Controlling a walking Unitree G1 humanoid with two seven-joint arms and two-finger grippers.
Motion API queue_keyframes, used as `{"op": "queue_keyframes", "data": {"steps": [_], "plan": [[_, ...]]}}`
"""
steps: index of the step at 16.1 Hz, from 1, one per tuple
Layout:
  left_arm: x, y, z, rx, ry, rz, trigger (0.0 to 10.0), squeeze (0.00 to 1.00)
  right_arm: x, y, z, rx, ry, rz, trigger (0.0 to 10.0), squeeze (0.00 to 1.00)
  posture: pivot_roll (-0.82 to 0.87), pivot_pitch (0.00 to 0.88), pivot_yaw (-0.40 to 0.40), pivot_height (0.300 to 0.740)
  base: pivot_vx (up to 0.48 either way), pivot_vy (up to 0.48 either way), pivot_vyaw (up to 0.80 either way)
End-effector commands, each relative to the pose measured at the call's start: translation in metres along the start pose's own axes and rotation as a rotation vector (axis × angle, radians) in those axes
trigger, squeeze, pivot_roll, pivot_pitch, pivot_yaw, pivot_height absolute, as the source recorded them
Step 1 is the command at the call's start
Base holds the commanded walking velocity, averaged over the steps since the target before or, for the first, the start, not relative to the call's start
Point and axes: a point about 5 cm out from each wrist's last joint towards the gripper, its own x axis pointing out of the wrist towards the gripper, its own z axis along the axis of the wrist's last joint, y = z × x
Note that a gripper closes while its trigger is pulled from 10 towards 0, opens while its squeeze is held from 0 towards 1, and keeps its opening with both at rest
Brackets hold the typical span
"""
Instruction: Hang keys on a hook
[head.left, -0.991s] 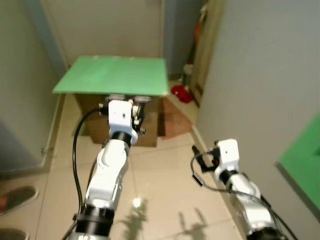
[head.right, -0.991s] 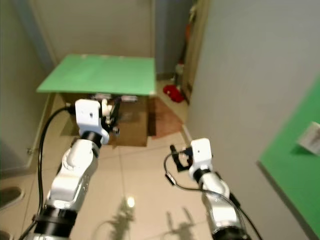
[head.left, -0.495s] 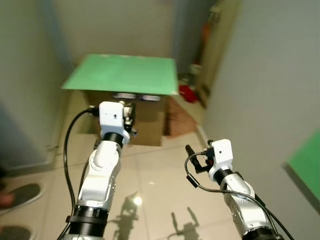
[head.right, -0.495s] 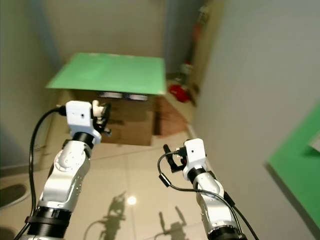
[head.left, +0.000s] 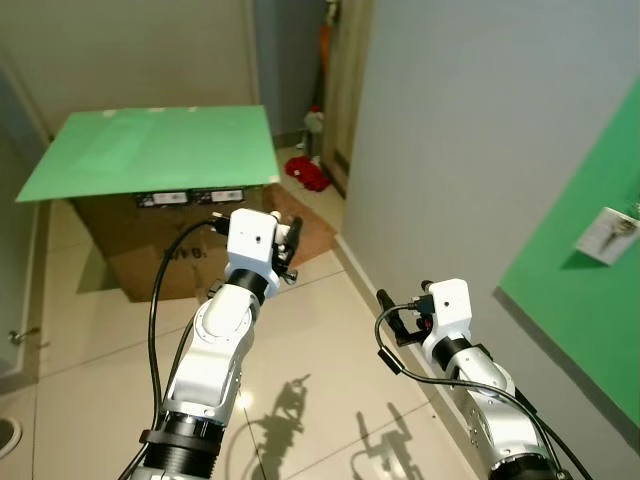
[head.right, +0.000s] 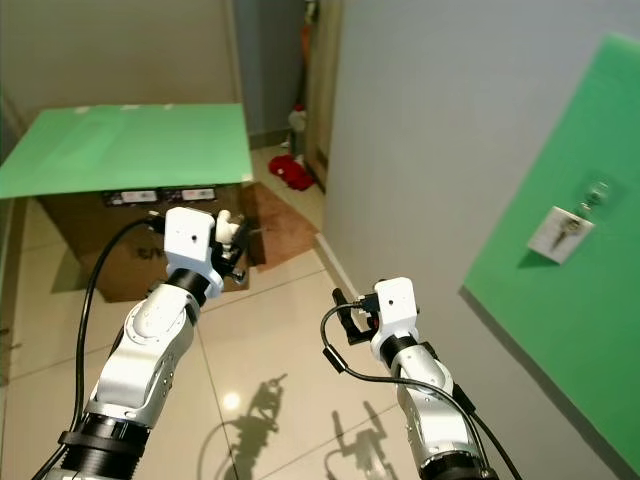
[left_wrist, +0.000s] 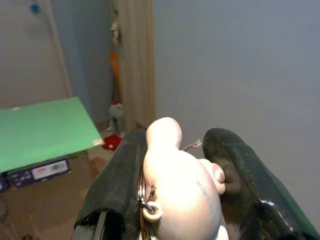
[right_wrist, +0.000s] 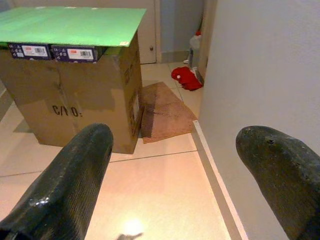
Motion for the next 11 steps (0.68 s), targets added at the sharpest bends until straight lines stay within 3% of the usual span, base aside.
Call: {"op": "queue_keyframes", "data": {"steps": [1,11], "plan": [[-0.001,-0.0025,-0.0025,0.0,0.017,-0.023,0.0,0.0,0.0,-0.0013,0.0035,0.007,-0.013,-0.01,10.0,0.0,-0.02,0.0,0.003,0.74,0.0,0.0,-0.64],[-0.0007,-0.0024,-0.0009,0.011,0.017,-0.049,0.0,0.0,0.0006,-0.0004,0.0025,0.016,-0.008,-0.021,10.0,0.0,-0.03,0.0,0.013,0.74,0.0,0.0,-0.64]]}}
